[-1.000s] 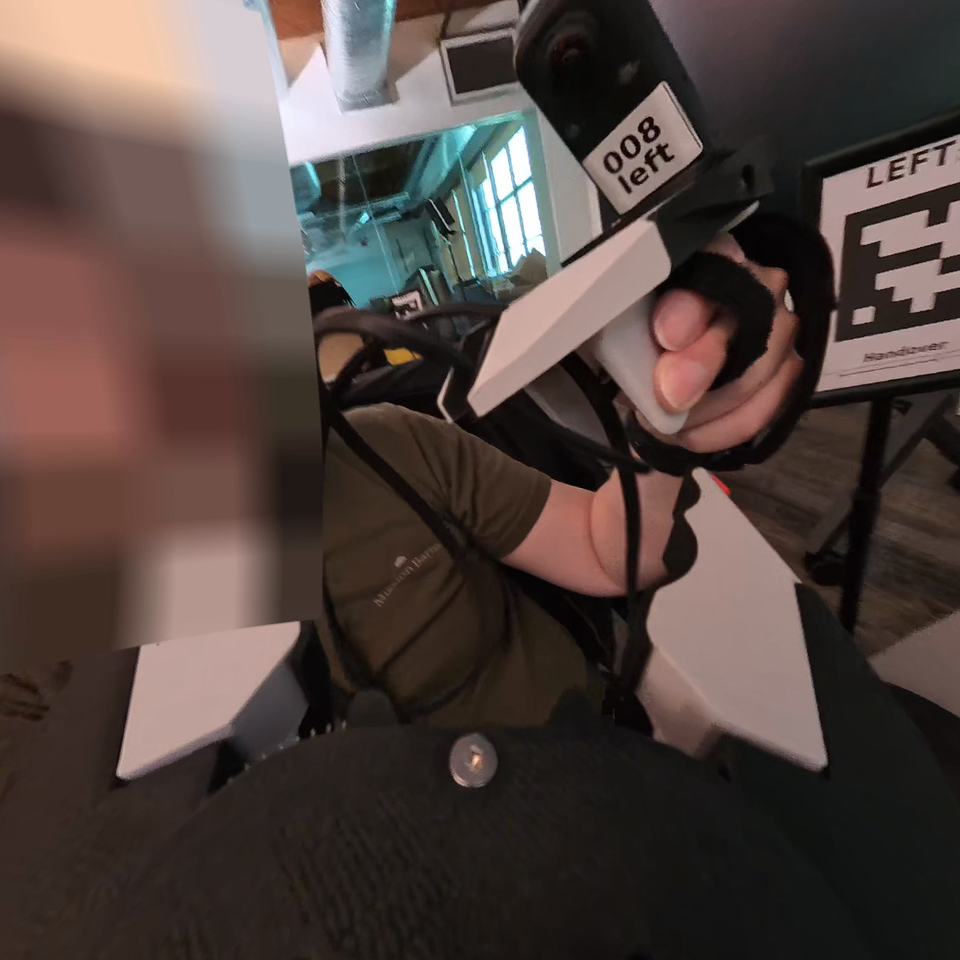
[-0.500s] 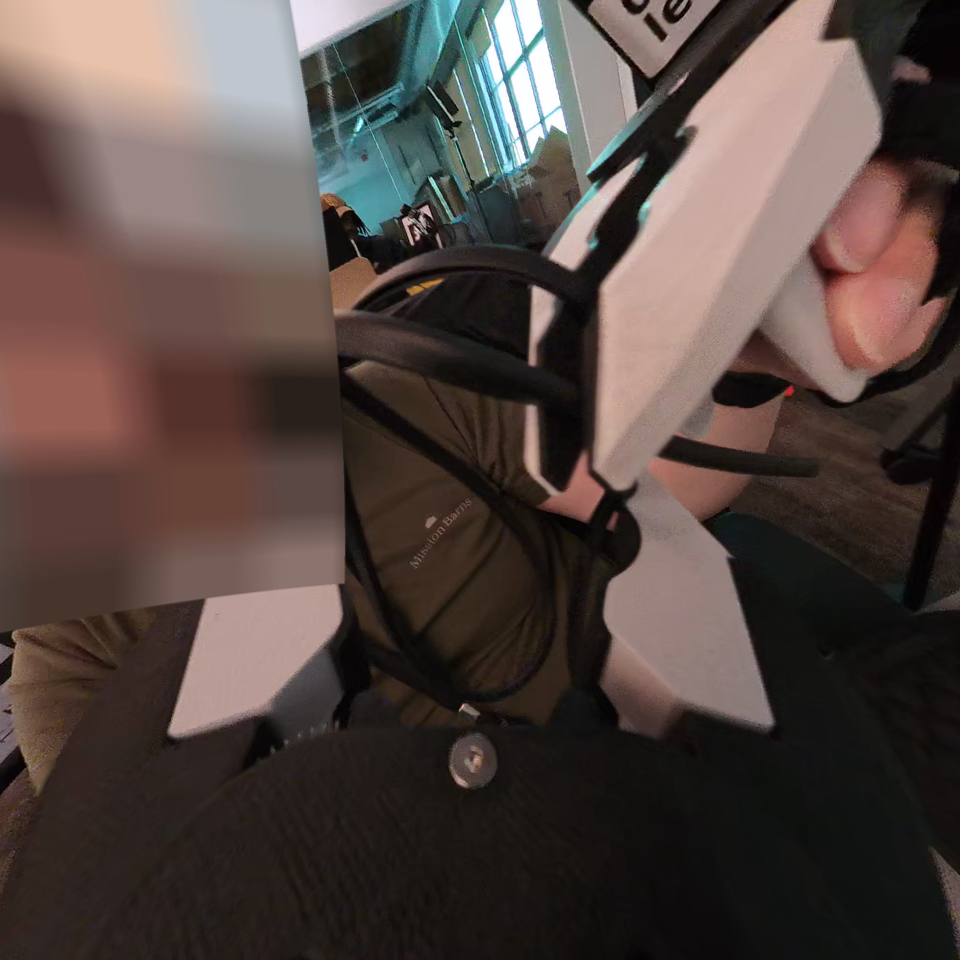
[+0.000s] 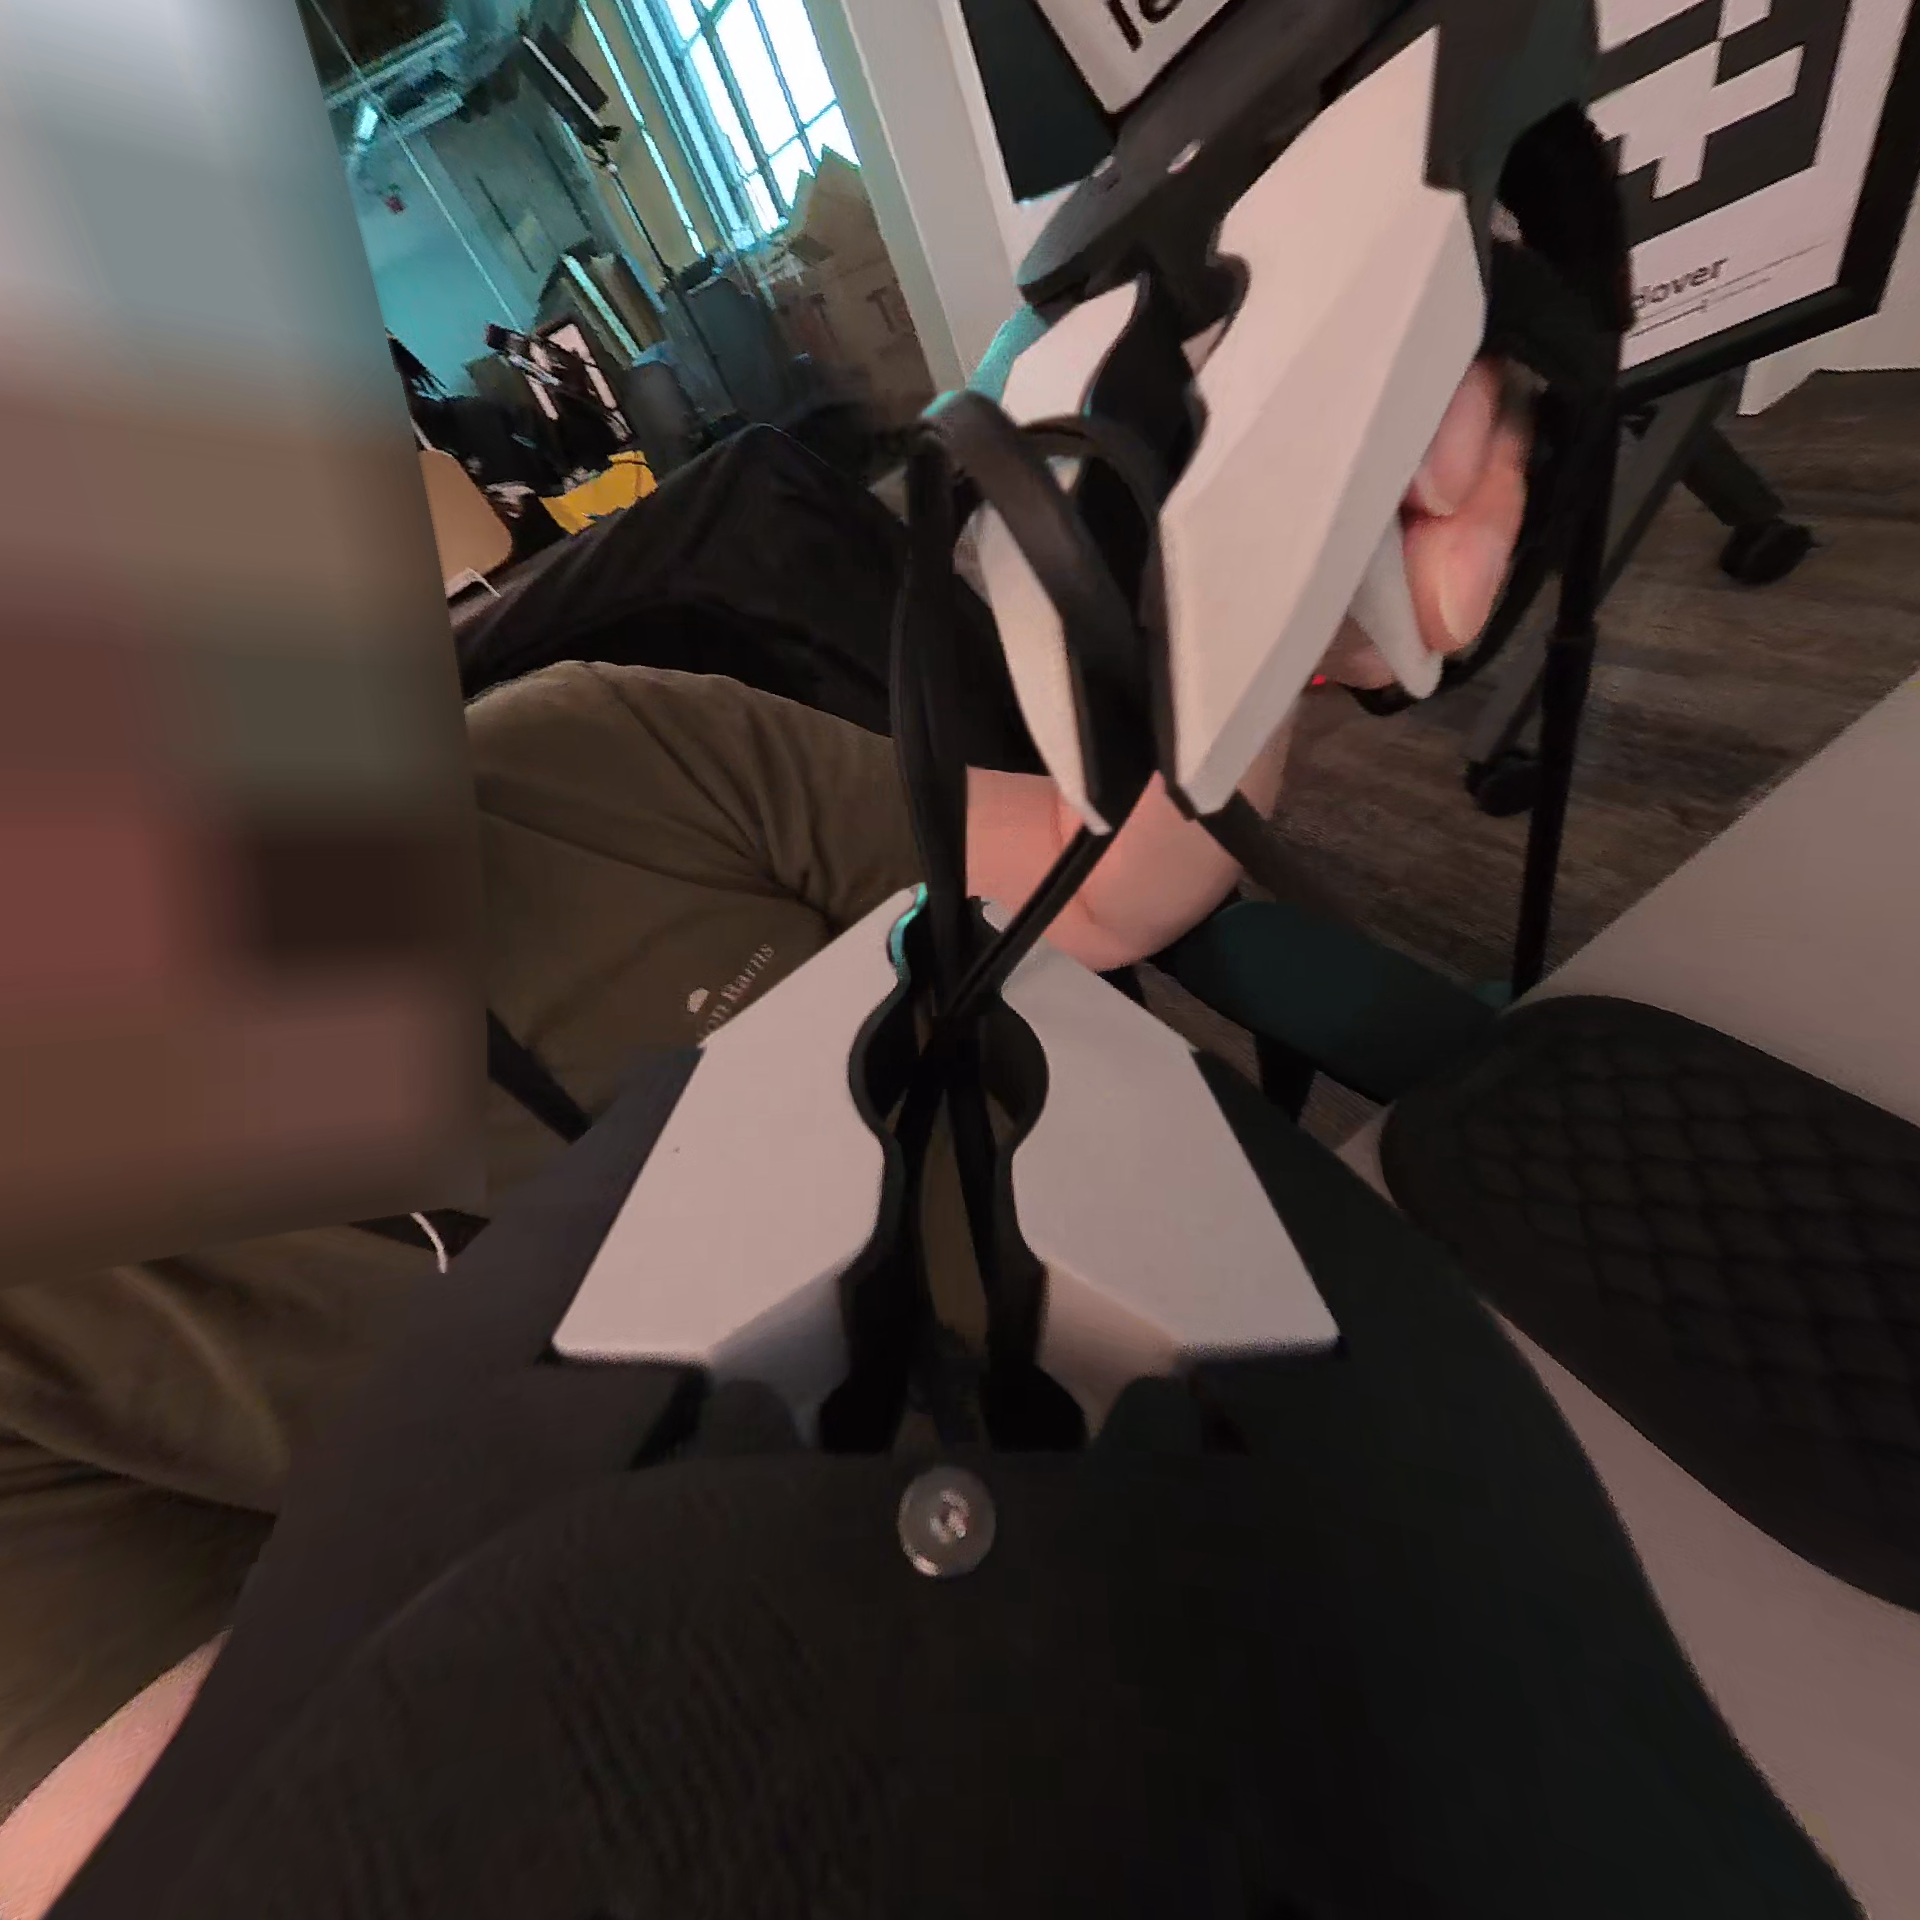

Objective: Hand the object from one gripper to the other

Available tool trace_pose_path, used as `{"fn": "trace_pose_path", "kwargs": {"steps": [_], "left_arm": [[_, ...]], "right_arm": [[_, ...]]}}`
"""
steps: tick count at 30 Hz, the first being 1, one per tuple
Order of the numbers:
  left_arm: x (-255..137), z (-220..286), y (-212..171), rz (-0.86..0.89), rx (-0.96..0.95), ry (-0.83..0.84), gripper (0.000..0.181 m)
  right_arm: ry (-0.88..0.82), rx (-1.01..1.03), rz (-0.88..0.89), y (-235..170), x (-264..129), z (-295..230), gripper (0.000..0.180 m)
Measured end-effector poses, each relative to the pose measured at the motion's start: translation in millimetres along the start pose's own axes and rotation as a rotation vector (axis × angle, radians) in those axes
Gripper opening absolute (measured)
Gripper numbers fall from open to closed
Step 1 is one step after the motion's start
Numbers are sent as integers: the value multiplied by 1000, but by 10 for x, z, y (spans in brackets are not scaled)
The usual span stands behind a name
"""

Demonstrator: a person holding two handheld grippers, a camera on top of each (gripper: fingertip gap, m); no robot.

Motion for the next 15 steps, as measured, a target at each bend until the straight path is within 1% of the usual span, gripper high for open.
{"fn": "trace_pose_path", "kwargs": {"steps": [2, 3, 4, 6, 7, 9, 15], "left_arm": [[-4, -32, -48, -19, 11, 29, 5], [-4, -45, -69, -22, 8, 41, 9], [-7, -63, -85, -22, 0, 57, 17], [-25, -130, -109, -17, -26, 106, 40], [-38, -163, -123, -18, -37, 125, 48], [-74, -198, -151, -16, -44, 137, 51], [-157, -332, -334, -45, -77, 189, 48]], "right_arm": [[-42, -8, -22, -17, -22, 32, 3], [-62, -15, -38, -28, -36, 41, 3], [-79, -25, -53, -35, -52, 39, 3], [-117, -44, -71, -29, -104, 20, 3], [-143, -53, -82, -24, -140, 9, 3], [-213, -70, -109, -19, -230, -8, 3], [-593, -56, -289, -146, -681, 56, 2]]}}
Point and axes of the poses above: each gripper's, where its closed fingertips meet, x out along the fingers, y out of its top, z = x × y across the jaws, the point moved 5 cm from there along -x, back along the fingers, and after that the axes turned 4 degrees about -x, right-handed, at the moved point
